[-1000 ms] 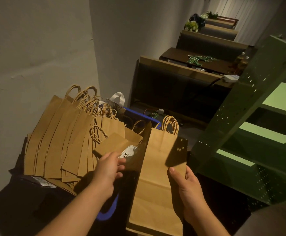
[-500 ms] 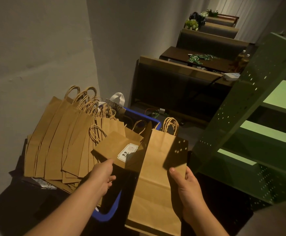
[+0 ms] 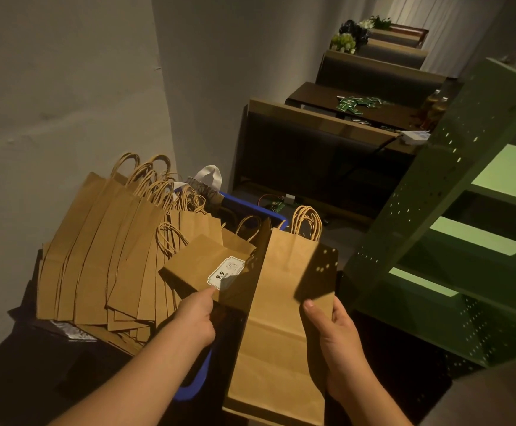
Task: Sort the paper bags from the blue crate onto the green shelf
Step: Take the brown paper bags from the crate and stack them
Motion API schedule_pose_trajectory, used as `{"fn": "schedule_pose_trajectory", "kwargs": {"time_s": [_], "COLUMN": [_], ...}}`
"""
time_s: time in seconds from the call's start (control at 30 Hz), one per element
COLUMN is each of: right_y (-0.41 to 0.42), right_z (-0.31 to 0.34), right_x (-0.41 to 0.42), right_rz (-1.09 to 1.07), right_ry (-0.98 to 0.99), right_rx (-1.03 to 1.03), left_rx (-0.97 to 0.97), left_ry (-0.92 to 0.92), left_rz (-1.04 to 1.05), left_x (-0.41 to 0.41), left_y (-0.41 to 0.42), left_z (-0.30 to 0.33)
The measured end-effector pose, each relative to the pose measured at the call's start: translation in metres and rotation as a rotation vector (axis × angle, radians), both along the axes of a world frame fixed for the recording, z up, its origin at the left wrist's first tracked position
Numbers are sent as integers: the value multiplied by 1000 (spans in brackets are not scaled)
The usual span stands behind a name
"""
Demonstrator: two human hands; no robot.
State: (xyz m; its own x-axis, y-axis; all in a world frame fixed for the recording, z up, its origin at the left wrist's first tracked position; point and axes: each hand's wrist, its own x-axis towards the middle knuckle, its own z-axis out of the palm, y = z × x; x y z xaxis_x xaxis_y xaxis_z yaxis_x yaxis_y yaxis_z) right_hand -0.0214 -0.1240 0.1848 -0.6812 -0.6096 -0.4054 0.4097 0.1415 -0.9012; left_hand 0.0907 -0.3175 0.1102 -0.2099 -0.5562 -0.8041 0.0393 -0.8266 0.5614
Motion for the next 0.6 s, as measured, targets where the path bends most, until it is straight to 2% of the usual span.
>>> {"fn": "schedule_pose_trajectory", "kwargs": {"time_s": [0.1, 0.23, 0.37, 0.5, 0.6], "right_y": [2, 6, 5, 3, 2], "right_z": [3, 4, 2, 0, -2], "right_x": [-1, -4, -5, -3, -2], "right_rz": [-9, -43, -67, -70, -74], "right_ry": [-6, -13, -33, -40, -37], "right_rx": [-23, -33, -27, -16, 11], "left_rx": [-44, -170, -403, -648, -732], "left_ry": [48, -8, -208, -510, -670], "left_rz": [34, 59, -22, -297, -447], "left_x": [5, 17, 24, 29, 24], "left_y": [-11, -37, -61, -69, -67], "left_z": [-3, 10, 19, 18, 13]}}
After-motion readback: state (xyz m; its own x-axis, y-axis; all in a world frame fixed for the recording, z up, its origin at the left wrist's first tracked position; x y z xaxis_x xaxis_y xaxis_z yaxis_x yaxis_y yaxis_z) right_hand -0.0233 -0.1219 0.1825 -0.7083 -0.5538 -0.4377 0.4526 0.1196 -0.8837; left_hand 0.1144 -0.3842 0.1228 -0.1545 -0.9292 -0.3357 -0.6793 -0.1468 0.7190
